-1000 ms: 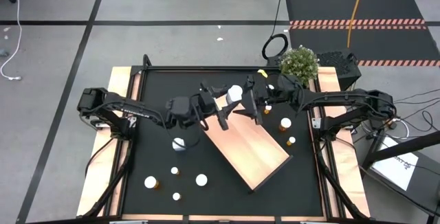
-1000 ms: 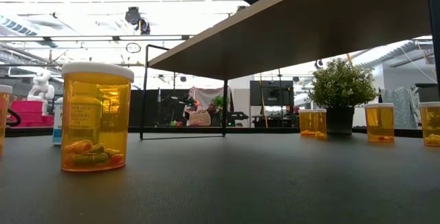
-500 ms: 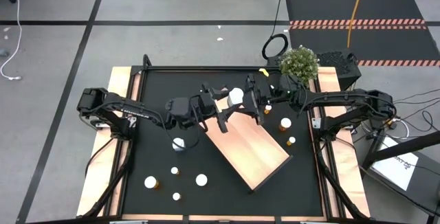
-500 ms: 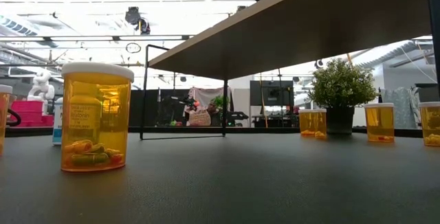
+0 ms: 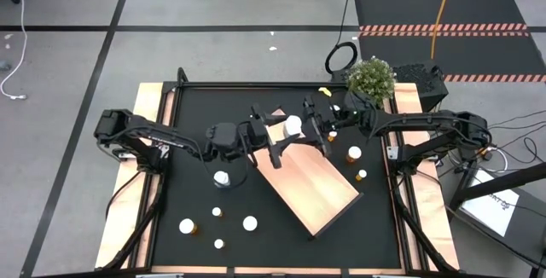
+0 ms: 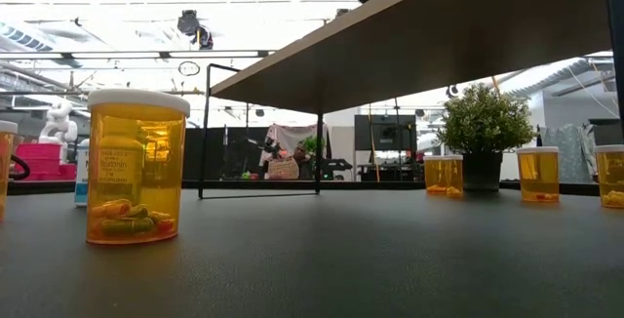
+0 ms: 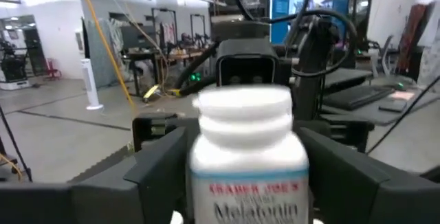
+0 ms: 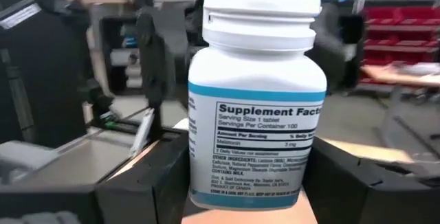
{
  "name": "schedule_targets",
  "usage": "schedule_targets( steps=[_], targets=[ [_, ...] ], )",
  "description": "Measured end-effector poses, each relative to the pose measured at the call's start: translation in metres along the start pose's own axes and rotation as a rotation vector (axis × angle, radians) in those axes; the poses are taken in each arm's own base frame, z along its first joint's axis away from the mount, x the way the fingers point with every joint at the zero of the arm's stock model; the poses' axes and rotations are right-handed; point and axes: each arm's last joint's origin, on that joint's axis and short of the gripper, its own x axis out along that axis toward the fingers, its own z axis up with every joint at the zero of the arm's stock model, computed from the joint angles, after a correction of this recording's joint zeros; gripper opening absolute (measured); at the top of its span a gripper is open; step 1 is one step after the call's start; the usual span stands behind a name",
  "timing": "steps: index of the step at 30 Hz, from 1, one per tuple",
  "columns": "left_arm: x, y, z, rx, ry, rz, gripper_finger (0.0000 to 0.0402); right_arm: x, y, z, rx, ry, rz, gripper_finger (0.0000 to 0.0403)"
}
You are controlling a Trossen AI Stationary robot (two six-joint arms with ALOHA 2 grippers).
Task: Pick and place medicine bottles onto shelf by color
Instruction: Put the top white pill bottle on the shelf
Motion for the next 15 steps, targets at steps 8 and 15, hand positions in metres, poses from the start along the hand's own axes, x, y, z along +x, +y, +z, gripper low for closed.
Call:
schedule_targets(
  steps=[8,15],
  targets=[
    [-0.004,0.005,0.023,-0.006,0.171,-0.006,0.033,-0.003,-0.003,-0.005,0.03,0.047,0.049,0.0226],
    [-0.007,0.004,0.023,-0.032,0.286,-0.086,0.0333,-0.005,-0.003,-0.013,0.045,0.113,0.065,0.0225]
  ],
)
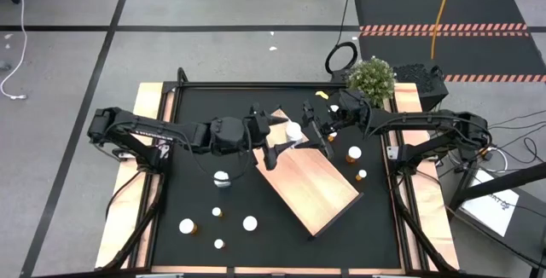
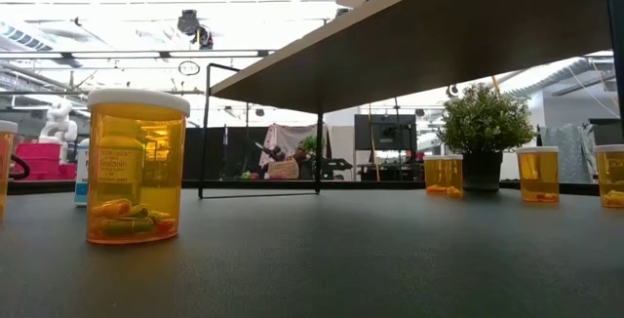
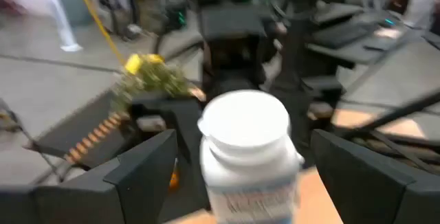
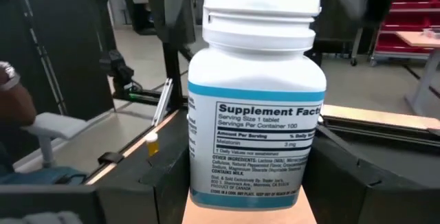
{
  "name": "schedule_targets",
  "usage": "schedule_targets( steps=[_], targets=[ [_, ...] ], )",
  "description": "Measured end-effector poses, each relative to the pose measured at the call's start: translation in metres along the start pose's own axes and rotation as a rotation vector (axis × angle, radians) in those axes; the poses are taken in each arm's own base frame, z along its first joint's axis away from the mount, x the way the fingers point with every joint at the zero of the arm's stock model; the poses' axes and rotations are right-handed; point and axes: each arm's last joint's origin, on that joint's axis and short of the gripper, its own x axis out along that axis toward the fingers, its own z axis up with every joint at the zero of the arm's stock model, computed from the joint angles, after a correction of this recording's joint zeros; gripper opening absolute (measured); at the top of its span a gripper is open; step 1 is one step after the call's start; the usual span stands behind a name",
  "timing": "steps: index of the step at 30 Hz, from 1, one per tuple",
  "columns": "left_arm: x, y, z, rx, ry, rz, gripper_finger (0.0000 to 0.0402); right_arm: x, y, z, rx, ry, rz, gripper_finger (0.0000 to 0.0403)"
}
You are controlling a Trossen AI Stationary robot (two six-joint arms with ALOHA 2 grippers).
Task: Pick and place medicine bottles onto shelf by color
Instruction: Put the top white pill bottle on the shelf
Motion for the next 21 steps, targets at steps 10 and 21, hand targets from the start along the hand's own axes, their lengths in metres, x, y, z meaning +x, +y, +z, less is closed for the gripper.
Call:
schedule_targets(
  steps=[10,21],
  targets=[
    [0.008,0.001,-0.01,-0.012,0.047,0.002,0.0333,0.0,0.0,-0.003,0.002,0.022,0.005,0.0226],
    [0.019,0.0,-0.01,0.022,-0.022,0.01,0.0305,0.0,0.0,-0.004,-0.015,0.034,0.003,0.0226]
  ],
)
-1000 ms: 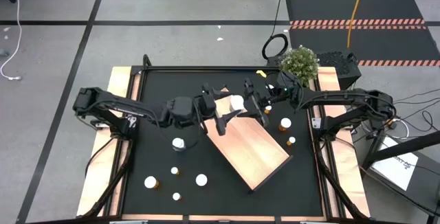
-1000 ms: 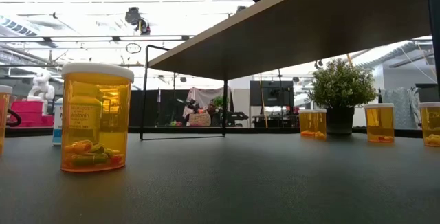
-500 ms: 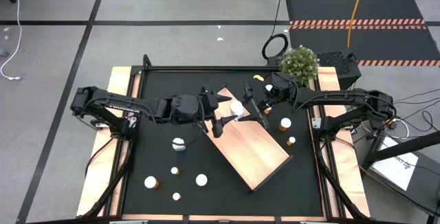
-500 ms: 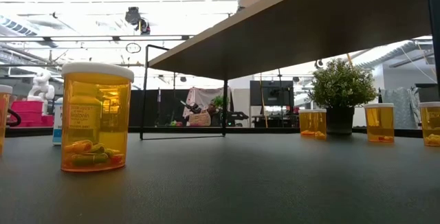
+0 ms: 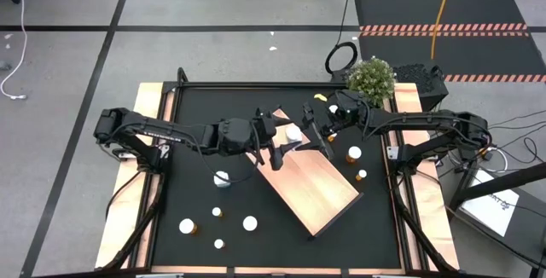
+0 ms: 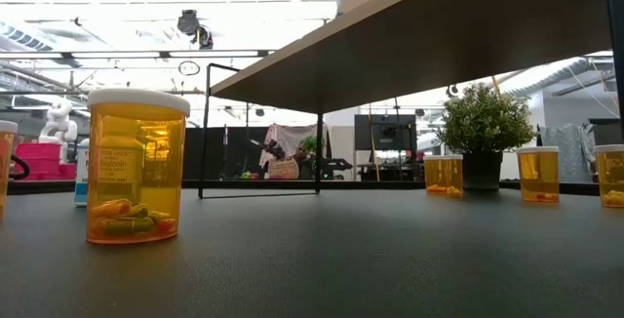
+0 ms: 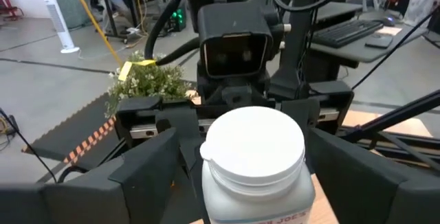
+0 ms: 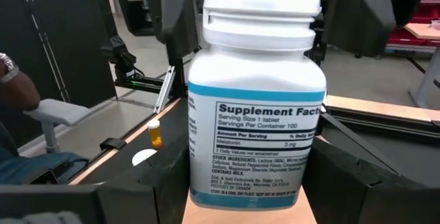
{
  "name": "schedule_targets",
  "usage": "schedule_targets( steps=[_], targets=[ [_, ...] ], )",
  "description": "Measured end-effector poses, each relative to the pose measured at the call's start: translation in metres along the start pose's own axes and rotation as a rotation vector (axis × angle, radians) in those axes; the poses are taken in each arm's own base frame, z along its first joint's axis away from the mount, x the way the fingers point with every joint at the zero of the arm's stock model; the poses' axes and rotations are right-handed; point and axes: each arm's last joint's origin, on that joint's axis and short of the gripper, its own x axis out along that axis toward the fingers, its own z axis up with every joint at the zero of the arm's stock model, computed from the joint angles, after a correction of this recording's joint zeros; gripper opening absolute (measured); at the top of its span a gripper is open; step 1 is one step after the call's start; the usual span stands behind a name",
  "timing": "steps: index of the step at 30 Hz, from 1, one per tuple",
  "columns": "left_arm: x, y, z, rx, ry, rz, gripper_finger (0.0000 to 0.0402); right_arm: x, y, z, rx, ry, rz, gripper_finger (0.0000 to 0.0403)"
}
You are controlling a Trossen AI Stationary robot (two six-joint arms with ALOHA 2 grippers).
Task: Pick and place medicine bottles onto shelf by color
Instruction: Put the top white pill bottle on the shelf
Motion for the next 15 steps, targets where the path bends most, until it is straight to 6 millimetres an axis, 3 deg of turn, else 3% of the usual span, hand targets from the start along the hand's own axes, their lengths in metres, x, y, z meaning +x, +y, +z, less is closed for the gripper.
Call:
schedule_targets(
  steps=[9,15],
  targets=[
    [0.0,0.0,-0.0001,-0.001,0.001,-0.002,0.0204,-0.0001,-0.0003,-0.0001,-0.013,0.002,-0.008,0.0226],
    [0.0,-0.0001,-0.0007,-0.003,0.008,-0.005,0.0188,-0.0001,-0.0003,-0.0002,-0.028,0.002,-0.009,0.0226]
  ],
)
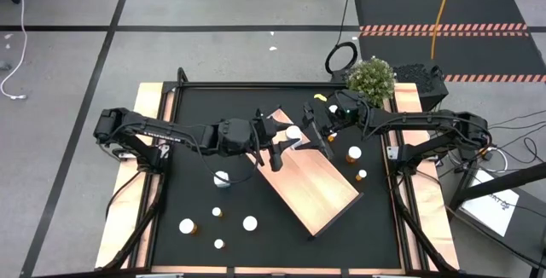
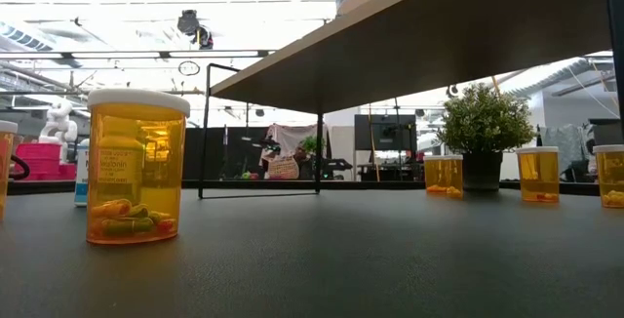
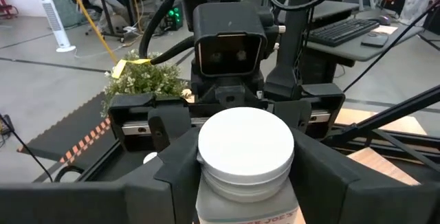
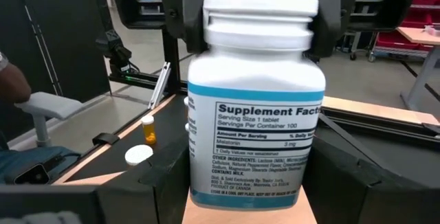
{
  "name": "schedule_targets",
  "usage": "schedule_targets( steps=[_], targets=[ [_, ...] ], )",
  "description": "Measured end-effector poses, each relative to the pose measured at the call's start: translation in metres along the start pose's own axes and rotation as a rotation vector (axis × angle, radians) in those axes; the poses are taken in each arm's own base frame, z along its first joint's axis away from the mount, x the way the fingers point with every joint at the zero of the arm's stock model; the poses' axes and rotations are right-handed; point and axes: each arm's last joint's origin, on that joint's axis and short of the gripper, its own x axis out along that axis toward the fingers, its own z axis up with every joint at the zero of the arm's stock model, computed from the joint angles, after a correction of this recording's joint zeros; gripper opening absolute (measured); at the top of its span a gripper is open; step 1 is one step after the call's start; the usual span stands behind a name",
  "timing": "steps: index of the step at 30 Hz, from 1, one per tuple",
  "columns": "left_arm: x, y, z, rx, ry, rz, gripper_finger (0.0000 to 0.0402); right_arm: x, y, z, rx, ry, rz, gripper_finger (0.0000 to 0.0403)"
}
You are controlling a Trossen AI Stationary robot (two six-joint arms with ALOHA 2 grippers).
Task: Pick and place medicine bottles onto shelf by color
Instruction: Put the top white pill bottle on the shelf
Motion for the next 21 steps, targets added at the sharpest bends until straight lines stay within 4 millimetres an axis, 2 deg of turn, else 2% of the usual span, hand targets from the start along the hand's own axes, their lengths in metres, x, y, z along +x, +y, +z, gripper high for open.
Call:
schedule_targets(
  steps=[6,14,18,21],
  targets=[
    [0.0,0.0,-0.001,0.004,0.009,0.007,0.0205,0.0,0.0,0.0,0.005,0.001,-0.009,0.0232],
    [0.0,0.001,-0.004,0.018,0.035,0.039,0.0185,-0.006,0.002,0.007,-0.005,-0.005,-0.055,0.0284],
    [0.0,0.002,-0.005,0.031,0.05,0.074,0.0199,-0.014,0.004,0.011,0.006,0.013,-0.082,0.0294],
    [0.0,0.004,-0.006,0.03,0.057,0.115,0.0199,-0.025,0.008,0.016,-0.016,0.048,-0.17,0.0294]
  ],
)
